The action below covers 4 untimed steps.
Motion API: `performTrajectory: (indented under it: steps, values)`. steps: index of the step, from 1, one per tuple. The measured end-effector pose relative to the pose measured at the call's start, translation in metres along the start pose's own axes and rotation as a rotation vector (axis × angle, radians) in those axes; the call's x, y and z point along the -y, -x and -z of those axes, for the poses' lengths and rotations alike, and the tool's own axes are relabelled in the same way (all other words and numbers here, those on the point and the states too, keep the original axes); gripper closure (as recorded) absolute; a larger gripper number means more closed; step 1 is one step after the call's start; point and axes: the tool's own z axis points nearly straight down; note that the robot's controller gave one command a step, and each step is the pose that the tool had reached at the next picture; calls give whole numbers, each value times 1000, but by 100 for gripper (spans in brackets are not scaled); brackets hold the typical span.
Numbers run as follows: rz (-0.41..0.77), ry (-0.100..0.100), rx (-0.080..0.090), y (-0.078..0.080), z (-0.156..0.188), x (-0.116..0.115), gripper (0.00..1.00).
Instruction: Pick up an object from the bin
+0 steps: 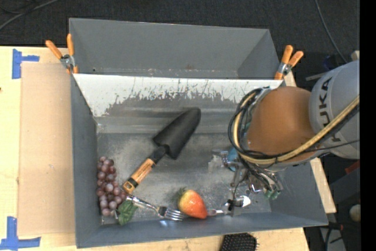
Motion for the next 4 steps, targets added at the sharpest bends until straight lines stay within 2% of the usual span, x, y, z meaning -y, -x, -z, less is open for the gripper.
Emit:
performTrajectory:
  steps: [1,2,3,4]
  values:
    - [79,3,-5,9,-35,-33,0]
    - [115,2,18,17,-76,-83,0]
    - [79,0,-2,4,-77,-69,100]
    - [79,-1,-2,4,-77,-69,100]
